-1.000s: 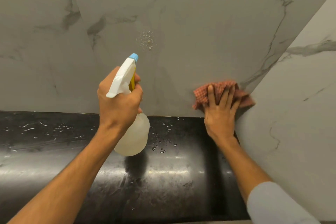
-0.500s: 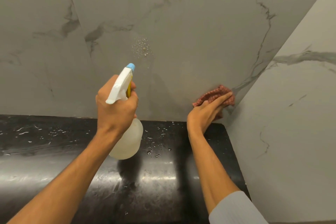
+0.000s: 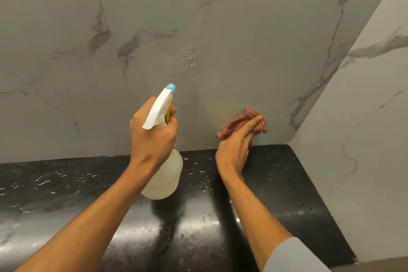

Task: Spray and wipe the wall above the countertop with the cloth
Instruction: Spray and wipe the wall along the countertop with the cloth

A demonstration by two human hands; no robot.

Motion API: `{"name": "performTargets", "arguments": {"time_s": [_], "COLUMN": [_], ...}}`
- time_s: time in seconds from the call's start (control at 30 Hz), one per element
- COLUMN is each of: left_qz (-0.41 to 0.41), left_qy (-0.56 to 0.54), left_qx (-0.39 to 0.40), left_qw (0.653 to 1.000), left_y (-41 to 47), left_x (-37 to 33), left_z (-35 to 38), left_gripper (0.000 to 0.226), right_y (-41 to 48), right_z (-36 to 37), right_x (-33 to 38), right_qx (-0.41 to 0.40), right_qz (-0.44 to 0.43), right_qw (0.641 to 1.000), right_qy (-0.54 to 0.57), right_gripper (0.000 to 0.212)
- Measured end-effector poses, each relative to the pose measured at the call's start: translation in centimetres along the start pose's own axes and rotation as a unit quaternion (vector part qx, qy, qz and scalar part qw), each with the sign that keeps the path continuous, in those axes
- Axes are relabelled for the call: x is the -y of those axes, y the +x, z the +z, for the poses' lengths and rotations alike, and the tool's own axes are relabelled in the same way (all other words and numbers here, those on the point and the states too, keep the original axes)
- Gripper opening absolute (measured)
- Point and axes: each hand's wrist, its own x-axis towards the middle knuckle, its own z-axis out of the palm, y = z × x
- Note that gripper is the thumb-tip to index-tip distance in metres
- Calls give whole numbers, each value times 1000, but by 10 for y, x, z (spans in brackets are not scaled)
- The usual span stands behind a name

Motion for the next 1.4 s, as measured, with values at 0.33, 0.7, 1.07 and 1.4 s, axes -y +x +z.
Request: {"name": "performTargets", "arguments": {"time_s": [0.33, 0.7, 1.07, 1.4], "left_qz": [19, 25, -7, 24], "left_qy": [-19, -9, -68, -67], "left_qx": [-15, -15, -43, -83], "left_qw": [1000, 1000, 997, 994], "left_y": [24, 0, 18, 48], "left_x": [-5, 9, -20, -35], "left_z": [-20, -37, -38, -48], "left_gripper": [11, 10, 18, 17], "right_y": [50, 44, 80, 116], "right_z": [-31, -27, -17, -57], "right_x": [119, -33, 81, 197], "right_qx": [-249, -61, -85, -314], "right_qz": [-430, -619, -735, -602], "right_qw": [861, 693, 595, 716], "right_qy": [-114, -364, -313, -162], "right_gripper": [46, 62, 46, 43]}}
